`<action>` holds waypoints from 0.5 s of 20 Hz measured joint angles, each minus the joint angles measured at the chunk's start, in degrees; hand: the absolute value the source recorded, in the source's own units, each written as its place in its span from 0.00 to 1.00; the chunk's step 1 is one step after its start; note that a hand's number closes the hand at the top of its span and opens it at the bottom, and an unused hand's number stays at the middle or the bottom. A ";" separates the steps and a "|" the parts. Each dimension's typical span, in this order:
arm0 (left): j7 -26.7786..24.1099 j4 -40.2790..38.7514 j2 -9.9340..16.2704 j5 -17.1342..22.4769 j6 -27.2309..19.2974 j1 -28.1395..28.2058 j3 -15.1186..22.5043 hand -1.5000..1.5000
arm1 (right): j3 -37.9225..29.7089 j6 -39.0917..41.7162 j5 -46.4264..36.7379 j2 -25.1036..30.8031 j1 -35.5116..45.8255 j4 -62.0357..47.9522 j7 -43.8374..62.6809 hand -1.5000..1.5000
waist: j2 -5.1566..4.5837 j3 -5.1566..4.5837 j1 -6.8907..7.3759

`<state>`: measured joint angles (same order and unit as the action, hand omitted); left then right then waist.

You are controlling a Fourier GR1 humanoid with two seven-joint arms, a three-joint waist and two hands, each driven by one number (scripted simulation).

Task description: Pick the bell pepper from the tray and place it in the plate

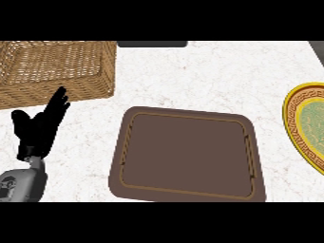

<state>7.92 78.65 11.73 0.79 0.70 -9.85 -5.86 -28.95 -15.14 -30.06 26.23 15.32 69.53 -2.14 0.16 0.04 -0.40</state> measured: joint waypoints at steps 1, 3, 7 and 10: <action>-0.12 -0.05 0.33 0.23 0.43 0.10 -0.22 0.50 | -0.38 0.42 1.78 -0.51 0.19 1.47 -1.14 0.00 | 0.03 -0.01 -0.04; 0.61 0.78 0.07 0.15 0.13 0.34 -0.06 0.50 | -1.40 1.71 5.24 -1.40 -0.13 5.32 -1.10 0.00 | 0.11 -0.03 -0.14; 1.22 1.49 0.74 0.67 0.82 0.99 -0.60 0.50 | -3.78 4.55 11.99 -3.79 -1.13 12.45 4.63 0.00 | 0.19 -0.08 -0.34; 0.90 1.79 0.48 0.61 0.65 1.21 -0.64 0.50 | -6.31 8.08 18.56 -4.64 -1.75 13.21 6.71 0.00 | 0.12 -0.06 -0.27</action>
<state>8.82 80.44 12.21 1.39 1.35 -8.63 -6.51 -35.26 -7.06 -11.49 21.58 13.57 82.74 4.56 0.28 -0.02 -0.68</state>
